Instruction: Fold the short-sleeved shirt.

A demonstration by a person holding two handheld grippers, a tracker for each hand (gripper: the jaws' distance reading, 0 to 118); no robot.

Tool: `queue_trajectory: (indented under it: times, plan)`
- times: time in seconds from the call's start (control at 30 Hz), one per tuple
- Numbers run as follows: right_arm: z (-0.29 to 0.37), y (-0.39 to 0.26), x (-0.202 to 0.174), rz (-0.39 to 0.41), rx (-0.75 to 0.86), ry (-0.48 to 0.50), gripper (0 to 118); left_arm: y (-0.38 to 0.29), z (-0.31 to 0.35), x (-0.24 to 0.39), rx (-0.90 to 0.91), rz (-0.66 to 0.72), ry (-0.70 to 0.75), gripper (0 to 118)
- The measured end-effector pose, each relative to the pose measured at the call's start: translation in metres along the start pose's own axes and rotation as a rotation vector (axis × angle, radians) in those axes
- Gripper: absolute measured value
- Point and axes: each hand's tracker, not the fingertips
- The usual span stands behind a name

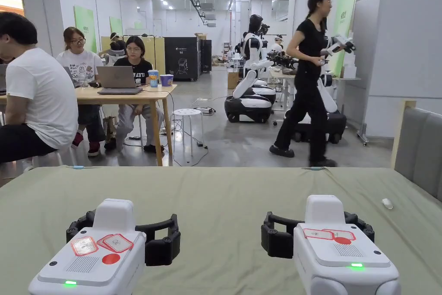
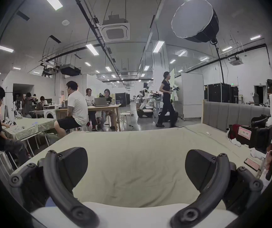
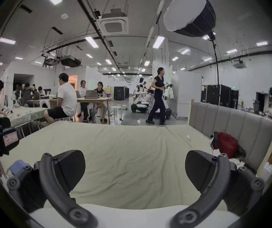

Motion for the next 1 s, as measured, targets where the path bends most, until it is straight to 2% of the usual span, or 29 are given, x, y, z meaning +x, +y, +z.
queue_trajectory:
  times: [0.13, 0.53, 0.7, 1.0]
  plan:
    - [-0.002, 0.000, -0.004, -0.008, -0.022, -0.062, 118, -0.002, -0.001, 0.000, -0.005, 0.005, -0.001, 118]
    - [0.004, -0.009, -0.026, 0.123, 0.007, -0.177, 118, -0.007, -0.003, 0.000, -0.025, 0.011, -0.002, 118]
    - [0.006, -0.012, -0.033, 0.152, 0.021, -0.149, 118, -0.009, -0.004, 0.001, -0.024, 0.008, -0.001, 118]
    - [0.016, -0.009, -0.031, 0.131, 0.027, -0.044, 118, -0.007, -0.003, 0.002, -0.017, 0.005, 0.001, 118]
